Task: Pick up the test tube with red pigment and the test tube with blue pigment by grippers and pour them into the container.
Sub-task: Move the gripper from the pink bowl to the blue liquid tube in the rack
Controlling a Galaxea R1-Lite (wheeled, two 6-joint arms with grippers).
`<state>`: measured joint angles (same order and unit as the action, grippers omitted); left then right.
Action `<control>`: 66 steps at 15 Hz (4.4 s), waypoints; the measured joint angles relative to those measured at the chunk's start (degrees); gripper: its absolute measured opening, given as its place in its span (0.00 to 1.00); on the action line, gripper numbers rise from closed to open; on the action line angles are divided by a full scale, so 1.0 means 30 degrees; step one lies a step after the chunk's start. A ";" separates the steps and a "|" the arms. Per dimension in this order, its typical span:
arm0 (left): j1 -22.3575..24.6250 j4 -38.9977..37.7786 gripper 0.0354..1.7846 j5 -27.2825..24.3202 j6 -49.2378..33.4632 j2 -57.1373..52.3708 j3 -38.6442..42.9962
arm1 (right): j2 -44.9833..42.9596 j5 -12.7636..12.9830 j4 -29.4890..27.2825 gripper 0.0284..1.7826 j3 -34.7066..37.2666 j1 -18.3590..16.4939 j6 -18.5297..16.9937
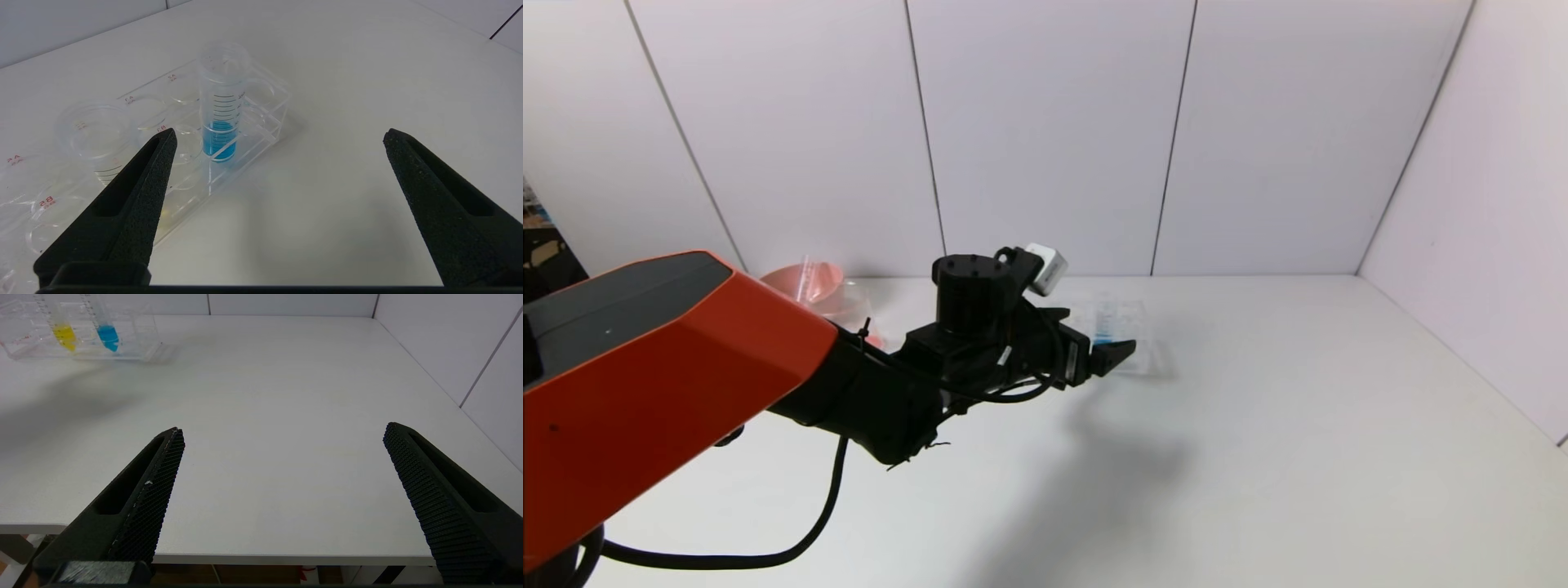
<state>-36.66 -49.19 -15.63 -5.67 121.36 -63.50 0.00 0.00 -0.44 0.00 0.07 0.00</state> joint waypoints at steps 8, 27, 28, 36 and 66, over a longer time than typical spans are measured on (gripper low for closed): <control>0.0045 0.2385 0.99 0.0179 -0.0012 0.2085 -0.3474 | 0.0000 0.0000 0.0000 1.00 0.0000 -0.0008 0.0000; 0.0012 0.2487 0.99 0.0874 0.0098 0.3665 -0.5640 | 0.0000 0.0000 0.0000 1.00 0.0000 0.0000 0.0000; 0.0008 0.2487 0.99 0.0882 0.0098 0.3657 -0.5640 | 0.0000 0.0000 0.0000 1.00 0.0000 0.0000 0.0000; -0.0199 0.2844 0.99 0.1617 0.0073 0.3633 -0.5681 | 0.0000 0.0000 0.0000 1.00 0.0000 0.0008 0.0000; -0.1634 0.6485 0.99 0.6741 -0.2446 0.3779 -0.9033 | 0.0000 0.0000 0.0000 1.00 0.0000 0.0008 0.0000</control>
<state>-41.56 -29.73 4.60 -13.01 132.69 -90.60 0.00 0.00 -0.44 0.00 0.10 0.00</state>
